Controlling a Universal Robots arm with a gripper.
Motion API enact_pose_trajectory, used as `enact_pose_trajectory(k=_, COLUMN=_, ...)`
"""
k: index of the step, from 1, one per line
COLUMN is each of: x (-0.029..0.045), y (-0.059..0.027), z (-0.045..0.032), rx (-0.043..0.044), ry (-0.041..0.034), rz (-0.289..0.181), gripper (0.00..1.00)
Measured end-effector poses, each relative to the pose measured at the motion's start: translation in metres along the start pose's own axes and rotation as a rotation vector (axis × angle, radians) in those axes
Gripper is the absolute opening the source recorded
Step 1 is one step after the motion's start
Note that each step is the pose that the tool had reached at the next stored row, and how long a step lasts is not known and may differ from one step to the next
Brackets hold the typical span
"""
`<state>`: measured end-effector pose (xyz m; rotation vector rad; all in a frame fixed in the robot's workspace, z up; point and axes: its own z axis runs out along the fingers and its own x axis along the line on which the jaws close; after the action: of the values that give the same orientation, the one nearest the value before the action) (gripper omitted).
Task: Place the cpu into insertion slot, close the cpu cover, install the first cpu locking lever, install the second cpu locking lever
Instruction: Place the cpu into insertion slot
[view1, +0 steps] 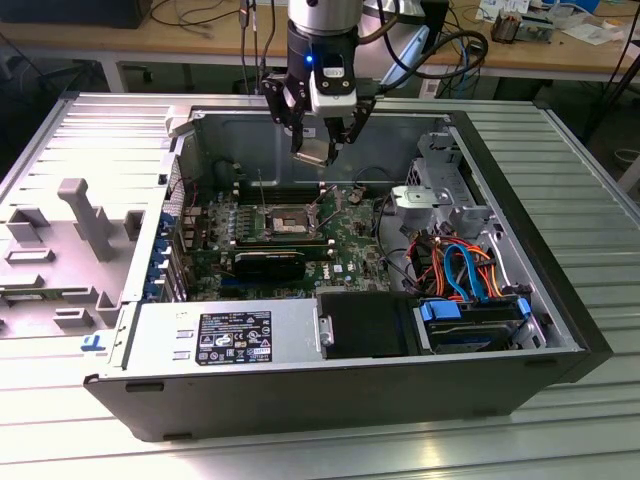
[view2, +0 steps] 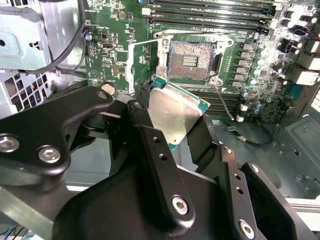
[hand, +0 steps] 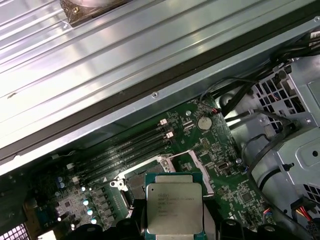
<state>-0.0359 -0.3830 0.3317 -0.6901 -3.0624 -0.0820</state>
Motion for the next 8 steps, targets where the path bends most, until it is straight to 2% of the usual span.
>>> enact_pose_trajectory(k=8, x=0.0000, y=0.0000, z=0.0003, rx=-0.0001, ry=-0.0007, rz=0.012, gripper=0.54)
